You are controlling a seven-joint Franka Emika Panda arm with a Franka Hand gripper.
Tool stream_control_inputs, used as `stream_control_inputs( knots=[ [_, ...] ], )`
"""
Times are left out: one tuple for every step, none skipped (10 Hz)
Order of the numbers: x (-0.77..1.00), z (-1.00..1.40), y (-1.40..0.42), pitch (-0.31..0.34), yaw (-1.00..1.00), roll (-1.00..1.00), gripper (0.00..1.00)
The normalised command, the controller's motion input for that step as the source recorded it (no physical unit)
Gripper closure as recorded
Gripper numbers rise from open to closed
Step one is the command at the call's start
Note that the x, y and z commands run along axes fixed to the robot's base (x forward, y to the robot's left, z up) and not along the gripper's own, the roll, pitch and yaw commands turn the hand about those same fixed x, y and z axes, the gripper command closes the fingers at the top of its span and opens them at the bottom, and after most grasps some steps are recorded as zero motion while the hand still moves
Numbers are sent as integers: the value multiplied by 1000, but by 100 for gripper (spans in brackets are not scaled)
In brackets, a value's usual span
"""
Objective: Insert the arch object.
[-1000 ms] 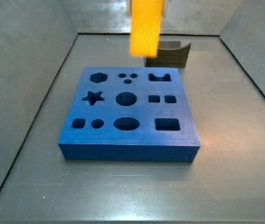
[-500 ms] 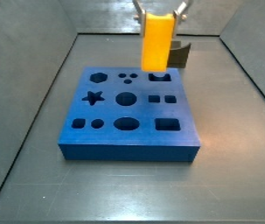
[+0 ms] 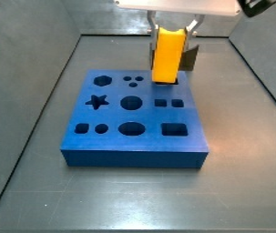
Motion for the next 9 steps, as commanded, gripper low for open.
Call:
stream_control_inputs(
  knots=[
    [0, -277, 137, 0, 23, 24, 100],
    [114, -280, 151, 19, 89, 49, 100],
    [249, -326, 83, 51, 89, 47, 100],
    [263, -306, 14, 50, 57, 20, 100],
    [271, -260, 0, 53, 0, 0, 100],
    [151, -186, -17, 36, -160, -23, 100],
    [0, -137, 0, 0, -131, -17, 100],
    [-43, -111, 0, 0, -57, -19, 100],
    [-131, -94, 0, -1, -3, -17, 100]
  ],
)
